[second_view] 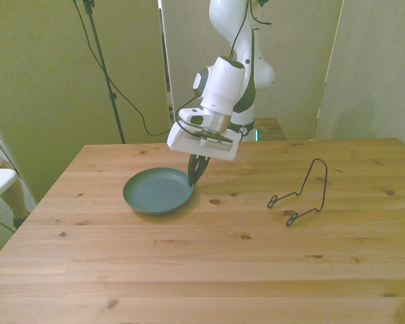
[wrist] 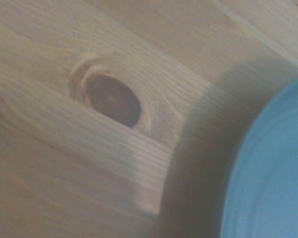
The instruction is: Load the plate
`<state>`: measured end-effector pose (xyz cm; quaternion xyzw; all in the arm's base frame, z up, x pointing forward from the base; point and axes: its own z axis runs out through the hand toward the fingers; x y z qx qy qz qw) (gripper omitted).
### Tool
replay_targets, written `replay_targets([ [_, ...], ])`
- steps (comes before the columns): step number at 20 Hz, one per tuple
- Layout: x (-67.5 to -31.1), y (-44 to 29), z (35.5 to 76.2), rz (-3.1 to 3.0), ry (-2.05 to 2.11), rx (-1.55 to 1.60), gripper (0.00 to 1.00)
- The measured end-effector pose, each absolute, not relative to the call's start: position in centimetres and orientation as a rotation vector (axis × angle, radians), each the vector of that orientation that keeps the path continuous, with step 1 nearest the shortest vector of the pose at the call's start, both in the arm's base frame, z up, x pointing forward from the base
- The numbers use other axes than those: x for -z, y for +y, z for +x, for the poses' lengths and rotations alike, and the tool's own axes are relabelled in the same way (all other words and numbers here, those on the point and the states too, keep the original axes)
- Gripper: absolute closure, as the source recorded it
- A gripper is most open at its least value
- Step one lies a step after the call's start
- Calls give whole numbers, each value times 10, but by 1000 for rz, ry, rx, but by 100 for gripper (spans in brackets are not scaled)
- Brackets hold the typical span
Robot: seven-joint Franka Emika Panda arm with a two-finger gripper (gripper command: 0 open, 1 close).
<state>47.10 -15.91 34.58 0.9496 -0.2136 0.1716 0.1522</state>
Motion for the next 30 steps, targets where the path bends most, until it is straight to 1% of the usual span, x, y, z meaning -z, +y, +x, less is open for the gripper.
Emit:
replay_targets([
  [2,-354,-161,474,2758,-633,-461,100],
  [5,-381,-161,481,2825,-669,-395,100],
  [14,-504,-135,500,3097,-827,-242,100],
  [18,-562,-95,521,3228,-853,-194,100],
  [20,-582,-72,533,3269,-860,-165,100],
  [23,-591,-41,550,3331,-875,-72,100],
  [27,-575,-17,565,3398,-884,64,100],
  [30,-564,-12,569,3452,-905,168,100],
])
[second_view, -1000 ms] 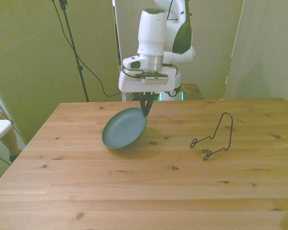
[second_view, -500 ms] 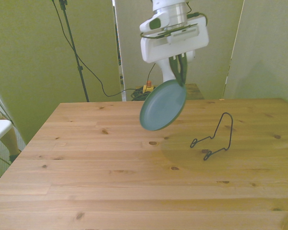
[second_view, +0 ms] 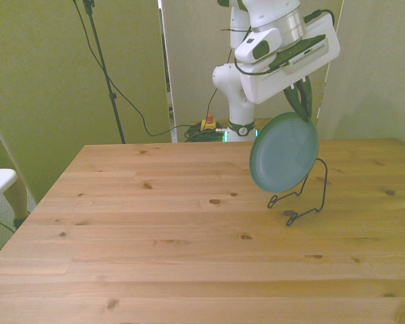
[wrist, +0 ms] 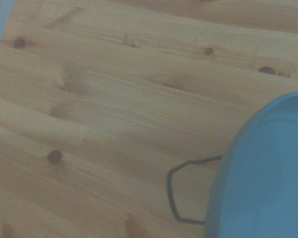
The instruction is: Load the plate
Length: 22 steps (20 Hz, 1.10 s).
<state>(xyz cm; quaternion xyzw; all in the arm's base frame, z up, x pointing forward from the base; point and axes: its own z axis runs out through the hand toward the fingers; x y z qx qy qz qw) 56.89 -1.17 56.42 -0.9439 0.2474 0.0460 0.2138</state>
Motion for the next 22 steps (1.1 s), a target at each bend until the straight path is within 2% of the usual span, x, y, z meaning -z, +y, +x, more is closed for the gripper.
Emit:
replay_targets([
  [8,-546,-20,572,-2539,585,-205,100],
  [15,-521,-7,591,-2489,535,-274,100],
  [22,-514,14,602,-2485,484,-321,100],
])
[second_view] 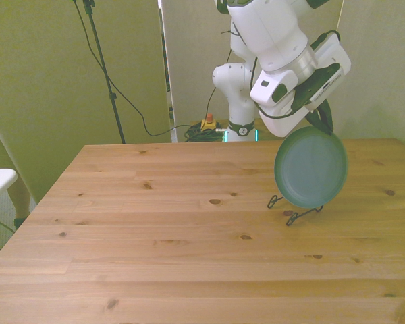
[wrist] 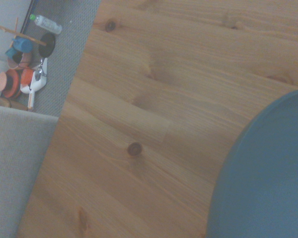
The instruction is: Load the plate
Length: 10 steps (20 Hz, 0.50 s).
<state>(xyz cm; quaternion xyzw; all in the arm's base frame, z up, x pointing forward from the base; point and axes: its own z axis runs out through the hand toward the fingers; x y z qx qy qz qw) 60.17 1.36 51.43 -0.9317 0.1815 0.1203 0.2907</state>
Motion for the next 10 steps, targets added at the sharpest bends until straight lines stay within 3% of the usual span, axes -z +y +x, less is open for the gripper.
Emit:
replay_targets([
  [10,-492,24,612,-2485,467,-369,100],
])
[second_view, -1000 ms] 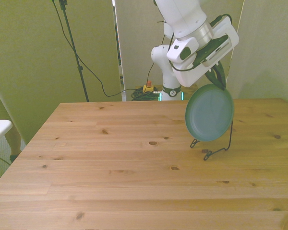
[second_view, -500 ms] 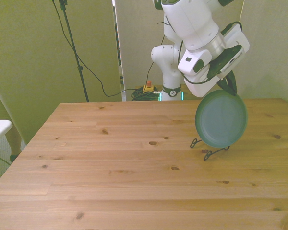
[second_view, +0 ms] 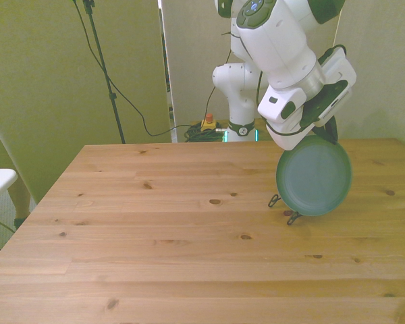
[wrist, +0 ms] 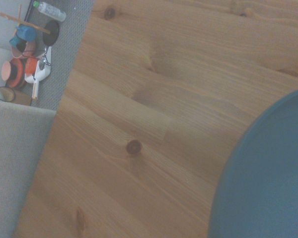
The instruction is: Load the plate
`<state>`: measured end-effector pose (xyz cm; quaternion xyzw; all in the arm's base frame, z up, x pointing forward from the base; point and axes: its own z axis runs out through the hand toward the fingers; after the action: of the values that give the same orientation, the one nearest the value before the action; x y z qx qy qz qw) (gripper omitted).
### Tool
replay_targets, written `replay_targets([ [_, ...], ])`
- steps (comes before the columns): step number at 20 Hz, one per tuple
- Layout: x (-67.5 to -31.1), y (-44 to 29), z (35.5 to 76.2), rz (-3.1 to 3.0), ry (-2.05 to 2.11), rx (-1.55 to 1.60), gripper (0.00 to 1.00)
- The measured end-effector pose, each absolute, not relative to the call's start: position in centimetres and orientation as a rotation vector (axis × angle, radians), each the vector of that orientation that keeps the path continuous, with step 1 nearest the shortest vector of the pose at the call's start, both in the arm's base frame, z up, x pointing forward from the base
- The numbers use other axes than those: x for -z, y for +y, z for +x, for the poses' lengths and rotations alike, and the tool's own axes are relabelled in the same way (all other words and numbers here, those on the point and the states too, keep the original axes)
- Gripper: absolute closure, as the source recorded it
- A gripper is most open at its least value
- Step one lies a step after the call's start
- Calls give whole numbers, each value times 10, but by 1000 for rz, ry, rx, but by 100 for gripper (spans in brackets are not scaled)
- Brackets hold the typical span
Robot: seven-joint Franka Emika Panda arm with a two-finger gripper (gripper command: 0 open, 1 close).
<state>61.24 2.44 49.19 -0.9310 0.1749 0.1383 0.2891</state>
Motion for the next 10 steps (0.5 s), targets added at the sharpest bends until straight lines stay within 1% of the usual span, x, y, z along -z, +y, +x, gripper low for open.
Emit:
replay_targets([
  [3,-489,26,613,-2484,465,-375,100],
  [4,-487,25,613,-2484,468,-379,0],
  [10,-486,25,613,-2483,471,-382,0],
])
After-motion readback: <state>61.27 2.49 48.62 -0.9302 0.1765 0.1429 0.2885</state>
